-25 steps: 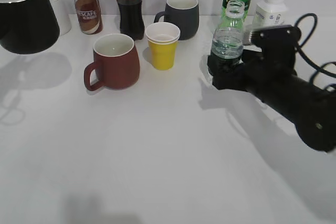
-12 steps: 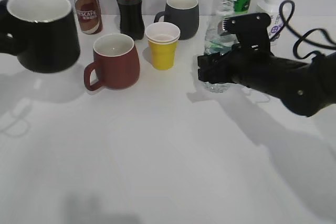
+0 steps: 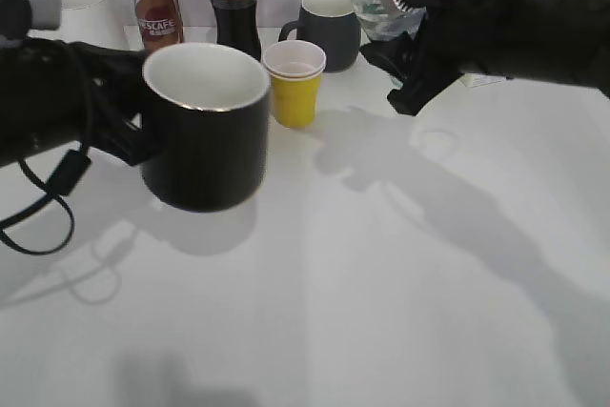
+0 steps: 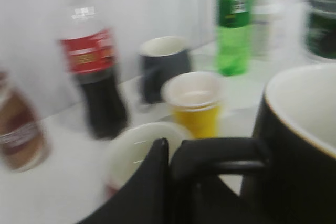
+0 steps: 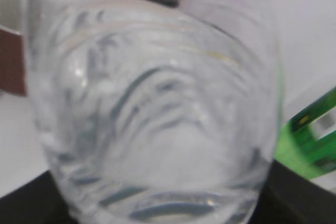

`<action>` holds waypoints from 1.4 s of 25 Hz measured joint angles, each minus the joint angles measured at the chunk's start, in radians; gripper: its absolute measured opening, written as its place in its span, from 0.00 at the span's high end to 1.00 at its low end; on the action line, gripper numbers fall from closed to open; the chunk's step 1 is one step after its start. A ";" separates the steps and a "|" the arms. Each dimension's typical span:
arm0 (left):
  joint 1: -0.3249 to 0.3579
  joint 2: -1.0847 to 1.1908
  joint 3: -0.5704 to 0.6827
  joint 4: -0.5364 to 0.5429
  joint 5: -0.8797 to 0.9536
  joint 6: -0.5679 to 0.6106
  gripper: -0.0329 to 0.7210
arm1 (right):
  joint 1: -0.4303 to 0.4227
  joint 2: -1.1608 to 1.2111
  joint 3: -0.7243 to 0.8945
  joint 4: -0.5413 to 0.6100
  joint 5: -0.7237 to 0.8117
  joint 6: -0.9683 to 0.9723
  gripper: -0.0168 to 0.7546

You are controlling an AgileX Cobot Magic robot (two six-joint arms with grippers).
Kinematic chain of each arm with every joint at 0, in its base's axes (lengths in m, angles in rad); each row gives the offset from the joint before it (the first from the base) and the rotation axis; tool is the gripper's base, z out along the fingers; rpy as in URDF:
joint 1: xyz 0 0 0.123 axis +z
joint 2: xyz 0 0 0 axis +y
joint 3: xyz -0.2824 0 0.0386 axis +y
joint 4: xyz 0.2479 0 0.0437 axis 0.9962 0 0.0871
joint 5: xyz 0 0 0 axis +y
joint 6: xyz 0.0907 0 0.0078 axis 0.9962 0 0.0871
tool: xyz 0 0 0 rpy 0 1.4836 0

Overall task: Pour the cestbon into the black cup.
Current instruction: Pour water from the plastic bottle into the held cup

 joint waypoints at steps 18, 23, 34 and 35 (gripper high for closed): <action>-0.126 0.000 0.001 -0.077 0.104 -0.003 0.91 | 0.129 -0.008 -0.095 -0.113 0.121 -0.520 0.41; -0.126 0.000 0.001 -0.071 0.104 -0.006 0.91 | 0.129 -0.008 -0.095 -0.113 0.126 -0.652 0.41; -0.138 0.000 0.001 -0.032 0.127 -0.023 0.91 | 0.129 -0.008 -0.095 -0.113 0.125 -0.766 0.41; -0.148 0.000 0.001 -0.028 0.127 -0.023 0.91 | 0.129 -0.008 -0.095 -0.113 0.124 -0.772 0.41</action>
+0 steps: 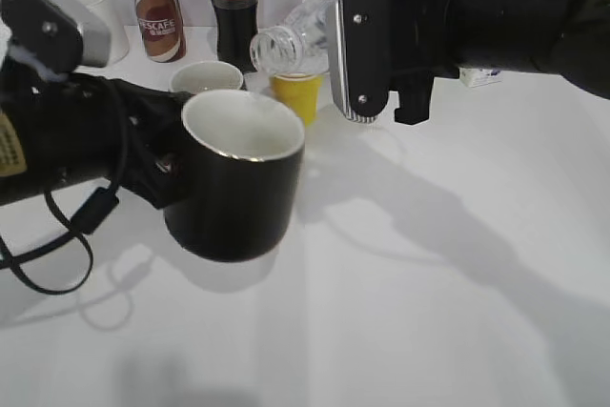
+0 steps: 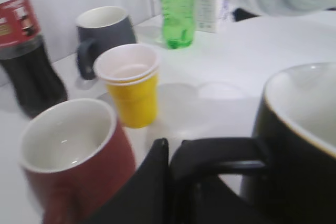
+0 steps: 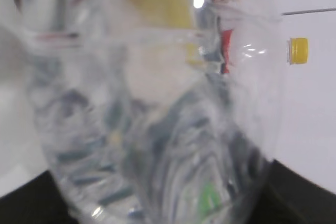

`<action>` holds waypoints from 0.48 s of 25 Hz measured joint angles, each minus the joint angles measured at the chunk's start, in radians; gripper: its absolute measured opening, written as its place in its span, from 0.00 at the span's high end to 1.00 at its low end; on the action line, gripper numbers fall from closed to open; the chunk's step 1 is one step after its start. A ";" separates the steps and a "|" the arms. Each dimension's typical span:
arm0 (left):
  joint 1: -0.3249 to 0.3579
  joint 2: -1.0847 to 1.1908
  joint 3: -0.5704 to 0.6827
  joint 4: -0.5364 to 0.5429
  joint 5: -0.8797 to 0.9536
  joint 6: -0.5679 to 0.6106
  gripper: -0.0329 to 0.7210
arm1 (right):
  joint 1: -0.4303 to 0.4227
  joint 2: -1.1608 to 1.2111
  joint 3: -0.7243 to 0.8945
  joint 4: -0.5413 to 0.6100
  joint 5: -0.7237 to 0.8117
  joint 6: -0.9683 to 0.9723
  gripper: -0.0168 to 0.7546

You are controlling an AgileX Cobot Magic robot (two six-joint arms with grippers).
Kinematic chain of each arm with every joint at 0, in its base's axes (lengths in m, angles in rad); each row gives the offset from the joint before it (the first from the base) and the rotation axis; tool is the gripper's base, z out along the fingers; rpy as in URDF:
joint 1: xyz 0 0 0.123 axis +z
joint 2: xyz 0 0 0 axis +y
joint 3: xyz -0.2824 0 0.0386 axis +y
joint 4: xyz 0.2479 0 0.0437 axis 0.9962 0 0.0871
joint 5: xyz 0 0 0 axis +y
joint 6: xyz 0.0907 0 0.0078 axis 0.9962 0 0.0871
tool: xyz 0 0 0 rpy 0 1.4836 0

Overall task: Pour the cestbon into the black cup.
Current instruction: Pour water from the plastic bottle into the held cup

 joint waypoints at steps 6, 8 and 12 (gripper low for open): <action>-0.021 0.000 0.000 0.008 0.000 -0.001 0.91 | 0.000 0.000 0.000 0.000 -0.002 -0.083 0.41; -0.021 0.000 0.000 0.007 0.000 -0.001 0.91 | 0.000 0.000 0.000 0.000 -0.002 -0.126 0.41; -0.021 0.000 0.000 0.007 0.000 -0.001 0.91 | 0.000 0.000 0.000 0.000 -0.003 -0.176 0.41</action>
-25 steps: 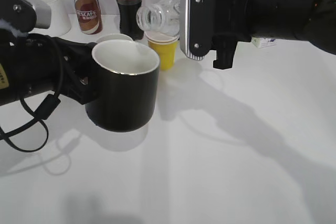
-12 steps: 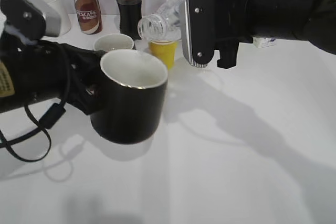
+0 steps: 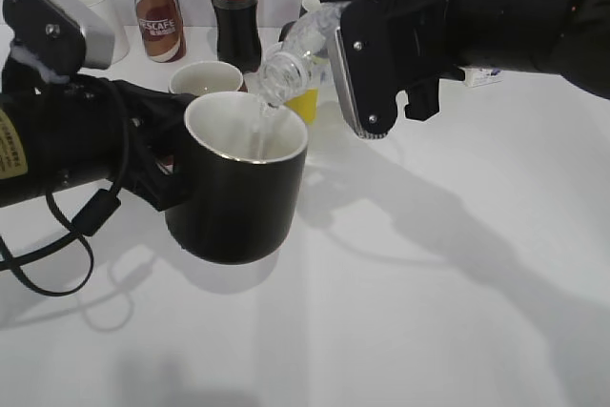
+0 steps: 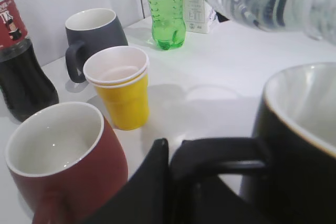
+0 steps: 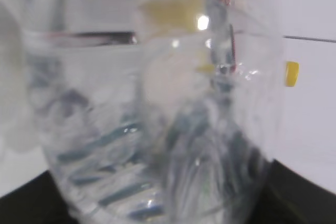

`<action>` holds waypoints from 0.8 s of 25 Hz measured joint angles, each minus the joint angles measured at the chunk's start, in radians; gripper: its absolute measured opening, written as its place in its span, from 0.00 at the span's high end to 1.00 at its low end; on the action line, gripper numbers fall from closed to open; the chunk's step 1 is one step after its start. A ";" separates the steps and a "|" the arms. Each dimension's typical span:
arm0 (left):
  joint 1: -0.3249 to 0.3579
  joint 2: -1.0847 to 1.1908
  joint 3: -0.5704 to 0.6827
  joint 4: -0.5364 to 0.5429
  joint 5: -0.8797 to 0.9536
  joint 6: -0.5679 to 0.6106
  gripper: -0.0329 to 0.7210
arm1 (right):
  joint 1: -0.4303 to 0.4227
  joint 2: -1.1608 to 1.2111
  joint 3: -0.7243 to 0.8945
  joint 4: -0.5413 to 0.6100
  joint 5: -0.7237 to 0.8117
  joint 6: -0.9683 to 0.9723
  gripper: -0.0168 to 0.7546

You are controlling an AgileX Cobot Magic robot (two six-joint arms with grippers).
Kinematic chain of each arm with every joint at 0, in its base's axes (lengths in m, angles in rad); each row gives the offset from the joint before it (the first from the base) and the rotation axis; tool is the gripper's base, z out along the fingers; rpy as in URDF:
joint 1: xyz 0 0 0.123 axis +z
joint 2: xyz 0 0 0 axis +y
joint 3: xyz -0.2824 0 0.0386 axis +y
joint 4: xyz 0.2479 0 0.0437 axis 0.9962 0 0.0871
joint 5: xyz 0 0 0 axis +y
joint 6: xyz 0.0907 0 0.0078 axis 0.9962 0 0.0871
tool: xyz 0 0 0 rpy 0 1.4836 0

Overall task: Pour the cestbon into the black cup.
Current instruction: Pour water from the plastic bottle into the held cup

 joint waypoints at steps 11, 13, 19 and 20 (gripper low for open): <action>0.000 0.000 0.000 0.000 0.001 0.000 0.91 | 0.000 0.000 0.000 -0.003 -0.016 -0.060 0.41; 0.000 0.000 0.000 0.000 0.001 0.000 0.91 | 0.000 0.000 0.000 -0.003 -0.021 -0.063 0.41; 0.000 0.000 0.001 0.001 0.003 0.000 0.91 | 0.000 0.000 -0.001 0.066 -0.046 -0.149 0.41; 0.000 0.000 0.001 0.001 0.003 0.000 0.91 | 0.000 0.000 -0.002 0.088 -0.054 -0.174 0.41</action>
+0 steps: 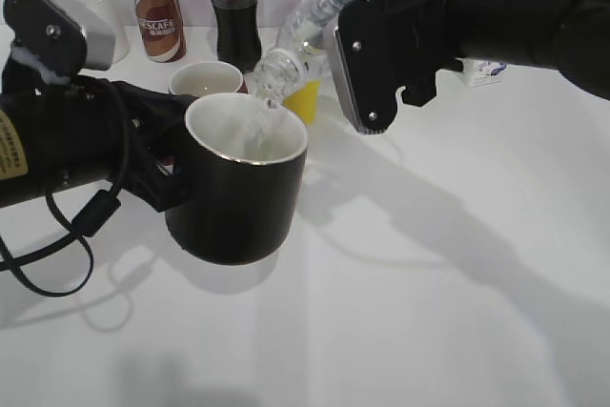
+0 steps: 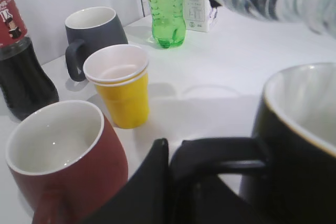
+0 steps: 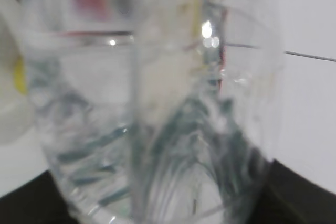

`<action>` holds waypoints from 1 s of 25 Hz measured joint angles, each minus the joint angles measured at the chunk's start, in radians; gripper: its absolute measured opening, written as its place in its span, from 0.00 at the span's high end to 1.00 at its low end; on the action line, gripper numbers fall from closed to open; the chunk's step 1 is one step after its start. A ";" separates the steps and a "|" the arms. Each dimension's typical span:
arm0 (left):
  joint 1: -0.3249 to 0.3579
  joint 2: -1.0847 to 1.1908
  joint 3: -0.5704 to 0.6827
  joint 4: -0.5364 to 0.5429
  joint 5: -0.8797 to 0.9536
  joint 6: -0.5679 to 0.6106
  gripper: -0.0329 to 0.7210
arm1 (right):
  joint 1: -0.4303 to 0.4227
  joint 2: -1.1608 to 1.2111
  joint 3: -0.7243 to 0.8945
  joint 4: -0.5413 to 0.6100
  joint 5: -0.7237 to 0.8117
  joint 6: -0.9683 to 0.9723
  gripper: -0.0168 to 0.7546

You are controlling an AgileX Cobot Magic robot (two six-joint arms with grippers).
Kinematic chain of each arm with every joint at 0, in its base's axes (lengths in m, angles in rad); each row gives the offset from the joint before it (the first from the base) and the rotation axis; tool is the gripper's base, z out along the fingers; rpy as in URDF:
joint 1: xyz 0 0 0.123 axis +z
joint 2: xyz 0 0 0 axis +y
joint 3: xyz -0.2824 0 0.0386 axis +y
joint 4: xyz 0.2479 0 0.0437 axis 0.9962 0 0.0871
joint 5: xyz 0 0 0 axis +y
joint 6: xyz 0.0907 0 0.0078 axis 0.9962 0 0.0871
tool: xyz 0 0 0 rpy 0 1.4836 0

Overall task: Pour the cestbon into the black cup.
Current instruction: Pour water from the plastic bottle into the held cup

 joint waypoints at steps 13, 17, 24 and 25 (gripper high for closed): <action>0.000 0.000 0.000 0.003 0.004 0.000 0.91 | 0.000 0.000 -0.001 0.152 -0.090 -0.173 0.41; 0.000 0.000 0.000 0.003 0.005 0.001 0.91 | 0.000 0.000 -0.001 0.172 -0.090 -0.175 0.41; 0.000 0.000 0.000 -0.013 -0.005 0.001 0.91 | 0.002 0.000 -0.001 0.243 -0.061 0.068 0.41; 0.000 0.000 0.000 -0.019 -0.010 0.001 0.91 | 0.006 0.000 -0.001 0.243 -0.043 0.134 0.41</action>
